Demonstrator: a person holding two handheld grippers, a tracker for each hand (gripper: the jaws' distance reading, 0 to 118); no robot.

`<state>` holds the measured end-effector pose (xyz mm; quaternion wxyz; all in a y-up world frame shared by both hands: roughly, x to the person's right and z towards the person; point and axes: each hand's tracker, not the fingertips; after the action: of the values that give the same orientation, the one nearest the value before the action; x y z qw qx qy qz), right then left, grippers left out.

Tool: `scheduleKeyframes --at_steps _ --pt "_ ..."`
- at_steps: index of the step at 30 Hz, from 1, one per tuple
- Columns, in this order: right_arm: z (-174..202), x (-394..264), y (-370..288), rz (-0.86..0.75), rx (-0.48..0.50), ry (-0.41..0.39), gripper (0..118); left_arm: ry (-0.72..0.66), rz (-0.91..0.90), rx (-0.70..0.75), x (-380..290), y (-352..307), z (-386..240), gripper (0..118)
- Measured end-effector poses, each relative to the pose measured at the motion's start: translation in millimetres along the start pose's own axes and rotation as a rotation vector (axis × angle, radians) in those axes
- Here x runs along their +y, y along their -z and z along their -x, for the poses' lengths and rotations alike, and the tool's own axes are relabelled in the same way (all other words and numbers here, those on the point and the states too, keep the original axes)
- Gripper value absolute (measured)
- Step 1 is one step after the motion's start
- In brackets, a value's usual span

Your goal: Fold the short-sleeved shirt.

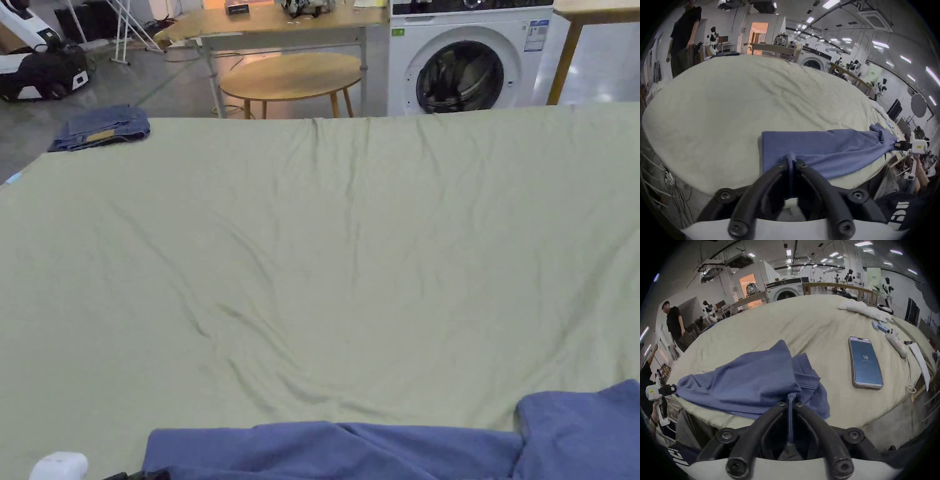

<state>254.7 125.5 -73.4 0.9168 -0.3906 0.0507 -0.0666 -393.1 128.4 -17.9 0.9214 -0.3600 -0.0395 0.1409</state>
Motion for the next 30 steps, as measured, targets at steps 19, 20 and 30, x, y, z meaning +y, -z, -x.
scheduleKeyframes --at_steps 19,20,30 --pt "110.8 88.5 -89.0 -0.449 0.207 -0.143 19 0.209 -0.545 0.046 84.1 -111.0 -156.7 32" --pt "117.5 90.0 -85.2 -0.446 0.202 -0.151 13 0.196 -0.540 0.025 86.3 -108.5 -160.2 25" --pt "129.6 85.3 -66.5 -0.398 0.206 -0.150 0 -0.046 -0.471 -0.138 86.2 -101.9 -108.5 0"
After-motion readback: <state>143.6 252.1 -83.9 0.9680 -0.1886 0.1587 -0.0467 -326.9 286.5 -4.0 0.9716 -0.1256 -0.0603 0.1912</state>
